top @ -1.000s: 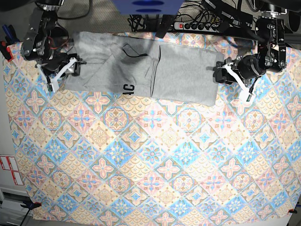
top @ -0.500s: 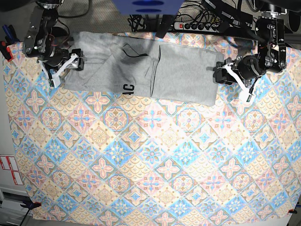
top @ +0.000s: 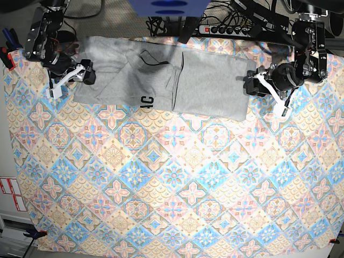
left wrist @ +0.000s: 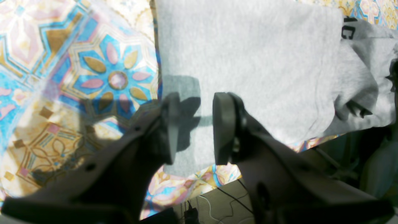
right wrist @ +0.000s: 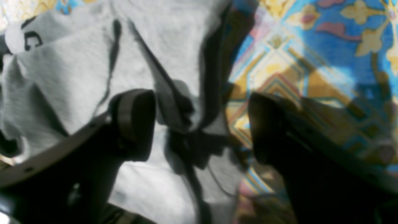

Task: Fold the T-shirt properly
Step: 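Release with the left gripper and slide the right-held end inward, then lift the right-held end and fold it over onto the stack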

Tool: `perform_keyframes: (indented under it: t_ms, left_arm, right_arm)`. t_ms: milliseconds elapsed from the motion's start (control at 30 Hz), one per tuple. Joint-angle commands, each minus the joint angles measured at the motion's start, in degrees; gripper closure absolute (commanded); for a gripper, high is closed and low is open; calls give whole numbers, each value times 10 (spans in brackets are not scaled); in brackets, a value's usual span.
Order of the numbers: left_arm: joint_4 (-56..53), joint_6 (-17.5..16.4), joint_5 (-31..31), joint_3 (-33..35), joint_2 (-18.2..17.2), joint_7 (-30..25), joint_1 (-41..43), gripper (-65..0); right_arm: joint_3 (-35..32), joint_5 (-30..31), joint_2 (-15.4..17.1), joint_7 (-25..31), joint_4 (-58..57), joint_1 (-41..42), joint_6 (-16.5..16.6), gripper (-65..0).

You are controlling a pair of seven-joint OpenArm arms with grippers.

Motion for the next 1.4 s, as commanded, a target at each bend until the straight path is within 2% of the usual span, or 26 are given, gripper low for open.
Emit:
perform_keyframes:
  t_ms: [0, 167, 467, 533, 700, 900, 1033, 1233, 1367]
  left_arm:
    - [9, -2, -9, -4, -8, -8, -2, -186]
    - [9, -2, -9, -4, -8, -8, -1, -186]
    - [9, -2, -9, -5, -8, -8, 0, -186]
    - [9, -2, -9, -5, -8, -8, 0, -186]
    - [9, -3, -9, -5, -8, -8, 1, -186]
    - [9, -3, -9, -7, -8, -8, -1, -186]
    - [11, -3, -10, -7, -8, -8, -3, -186]
    - [11, -3, -10, -31, 4, -8, -2, -186]
    - [11, -3, -10, -46, 7, -7, 0, -186]
  right_arm:
    - [-6, 6, -4, -28, -2, -10, 3, -403]
    - [-11, 33, -4, -30, -2, -21, 3, -313]
    - [-78, 38, -3, -31, -2, -23, 3, -278]
    - [-83, 38, -3, -31, -2, -23, 3, -214]
    - [-80, 38, -3, -29, -3, -23, 3, -7]
    - [-19, 35, -3, -29, 0, -18, 3, -1]
    - [22, 34, -3, -29, -1, 27, 3, -1]
    - [56, 32, 0, -30, -4, 89, 3, -1]
    - [47, -12, 9, -31, -24, 130, 3, -1]
